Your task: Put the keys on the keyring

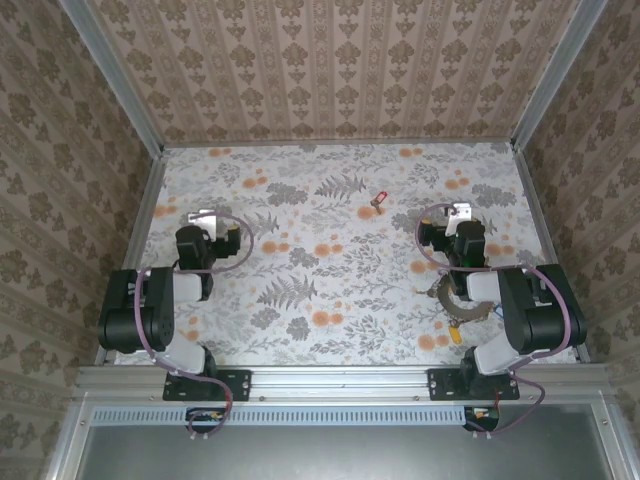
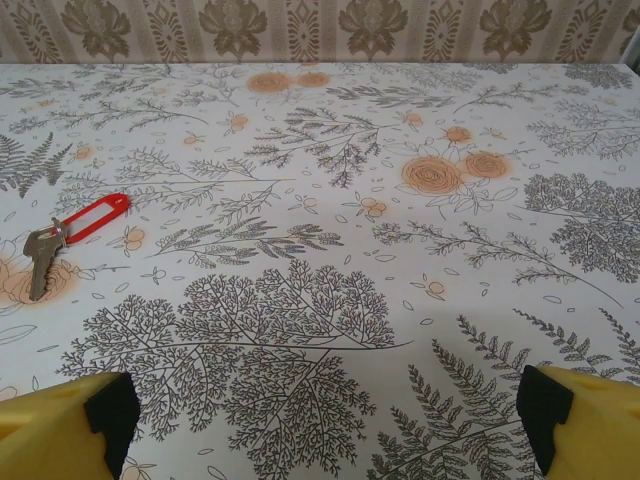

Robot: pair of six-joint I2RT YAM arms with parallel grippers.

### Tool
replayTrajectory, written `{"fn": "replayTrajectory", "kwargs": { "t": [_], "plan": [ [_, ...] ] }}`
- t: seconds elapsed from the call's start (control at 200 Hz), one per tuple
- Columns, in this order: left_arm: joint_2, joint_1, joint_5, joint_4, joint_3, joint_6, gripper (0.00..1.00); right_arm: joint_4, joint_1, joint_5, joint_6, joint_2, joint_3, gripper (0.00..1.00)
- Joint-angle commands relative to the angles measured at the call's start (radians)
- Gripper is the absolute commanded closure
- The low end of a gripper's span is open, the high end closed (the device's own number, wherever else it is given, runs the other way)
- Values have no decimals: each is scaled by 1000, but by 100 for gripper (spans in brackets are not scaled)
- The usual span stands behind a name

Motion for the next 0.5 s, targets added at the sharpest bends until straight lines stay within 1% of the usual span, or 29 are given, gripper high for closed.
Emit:
{"fn": "replayTrajectory", "kwargs": {
  "t": [0.0,0.495],
  "plan": [
    [-9,-6,-13,26,10,15,0,1,1,-13,14,-4,10,0],
    [-6,-7,-17,19,17,13,0,-4,-7,-27,21,-2,12,0]
  ]
}}
